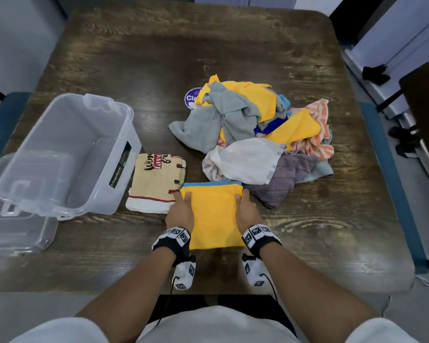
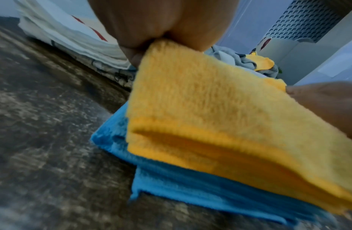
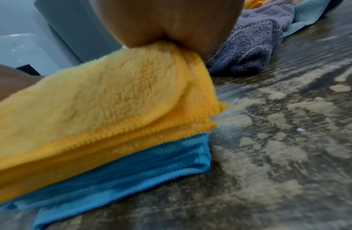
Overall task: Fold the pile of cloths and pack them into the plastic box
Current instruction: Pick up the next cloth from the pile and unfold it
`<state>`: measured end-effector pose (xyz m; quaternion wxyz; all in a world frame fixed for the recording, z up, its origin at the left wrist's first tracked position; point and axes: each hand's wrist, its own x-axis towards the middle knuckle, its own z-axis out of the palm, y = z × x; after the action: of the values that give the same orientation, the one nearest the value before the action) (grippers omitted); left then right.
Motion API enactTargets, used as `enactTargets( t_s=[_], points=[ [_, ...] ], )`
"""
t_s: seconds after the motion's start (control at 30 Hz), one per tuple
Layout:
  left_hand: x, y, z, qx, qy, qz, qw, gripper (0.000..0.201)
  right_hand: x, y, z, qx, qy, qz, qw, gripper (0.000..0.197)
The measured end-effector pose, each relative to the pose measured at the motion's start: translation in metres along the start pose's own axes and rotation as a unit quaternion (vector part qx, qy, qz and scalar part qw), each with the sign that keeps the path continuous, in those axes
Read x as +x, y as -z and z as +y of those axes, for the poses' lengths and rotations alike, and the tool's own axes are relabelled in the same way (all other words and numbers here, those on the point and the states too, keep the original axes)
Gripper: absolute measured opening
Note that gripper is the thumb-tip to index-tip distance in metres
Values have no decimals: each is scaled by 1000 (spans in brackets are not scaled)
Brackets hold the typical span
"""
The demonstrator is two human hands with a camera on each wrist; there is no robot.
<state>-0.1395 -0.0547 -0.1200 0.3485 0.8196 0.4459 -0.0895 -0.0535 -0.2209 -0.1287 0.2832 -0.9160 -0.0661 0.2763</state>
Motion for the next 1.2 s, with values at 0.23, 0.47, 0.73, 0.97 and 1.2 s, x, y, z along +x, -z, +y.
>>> enactTargets(
  t_s=[0.23,0.47,0.73,0.97,1.2],
  points=[
    [26,-13,-4,61,1,3,998,56,26,-16,0,-47,-37,9,998,35],
    [35,-25,-6,49,17,-2,999,60,31,-23,2,-64,-54,30,996,37],
    [15,-16,-7,-18,-74,105,991,68,15,-22,9,-75,77,203,973,29],
    [25,-38,-12,182,-297,82,934,54,9,-45,4,-121,243,116,955,45],
    [39,-65,-28,229,-310,47,922,66,20,-56,30,-144,253,43,956,56]
  ],
)
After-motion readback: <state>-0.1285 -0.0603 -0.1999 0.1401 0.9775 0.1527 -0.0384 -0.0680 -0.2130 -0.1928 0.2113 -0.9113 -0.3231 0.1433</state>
